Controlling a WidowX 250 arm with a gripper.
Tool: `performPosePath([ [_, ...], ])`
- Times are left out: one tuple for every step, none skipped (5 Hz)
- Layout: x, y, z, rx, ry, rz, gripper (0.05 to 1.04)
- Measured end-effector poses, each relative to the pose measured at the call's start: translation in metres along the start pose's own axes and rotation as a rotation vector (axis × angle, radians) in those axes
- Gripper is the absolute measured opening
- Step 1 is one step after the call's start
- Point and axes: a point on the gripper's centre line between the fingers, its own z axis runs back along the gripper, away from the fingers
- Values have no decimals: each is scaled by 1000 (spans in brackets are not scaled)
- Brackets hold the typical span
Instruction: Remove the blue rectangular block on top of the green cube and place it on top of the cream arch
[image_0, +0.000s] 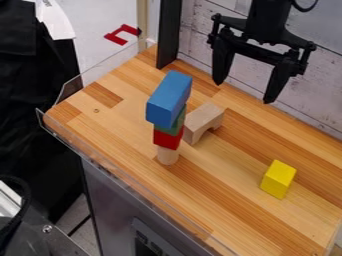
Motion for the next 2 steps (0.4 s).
performPosePath([
  [-1, 1, -9, 10, 29, 1, 999],
  [-1, 2, -10, 15, 34, -18, 999],
])
